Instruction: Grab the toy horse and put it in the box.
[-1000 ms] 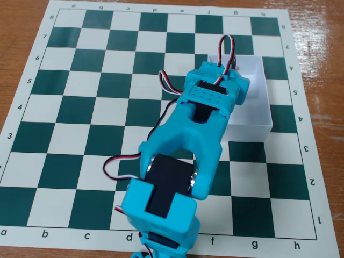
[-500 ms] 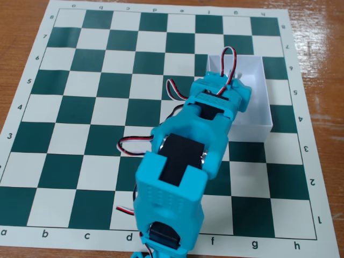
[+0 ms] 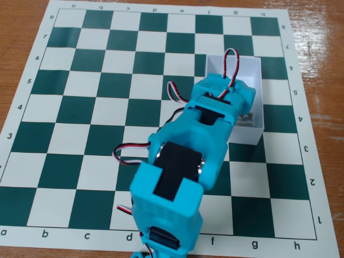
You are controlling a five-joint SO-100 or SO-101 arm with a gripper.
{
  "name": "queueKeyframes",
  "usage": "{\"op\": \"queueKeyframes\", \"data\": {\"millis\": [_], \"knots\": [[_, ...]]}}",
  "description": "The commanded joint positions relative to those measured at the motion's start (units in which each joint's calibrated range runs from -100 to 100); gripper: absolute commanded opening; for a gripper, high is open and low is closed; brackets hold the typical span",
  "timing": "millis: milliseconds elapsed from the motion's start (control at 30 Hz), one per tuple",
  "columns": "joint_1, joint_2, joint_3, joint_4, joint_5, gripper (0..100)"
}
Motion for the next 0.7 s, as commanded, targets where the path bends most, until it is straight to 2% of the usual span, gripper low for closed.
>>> {"op": "queueKeyframes", "data": {"millis": [0,100,400,667], "knots": [[-2.20,-9.11,2.06,3.03,-1.12,29],[-3.49,-16.90,5.34,7.27,-1.66,29],[-10.27,-42.38,14.62,29.53,-3.61,29],[-15.99,-65.83,31.83,41.65,-4.05,29]]}}
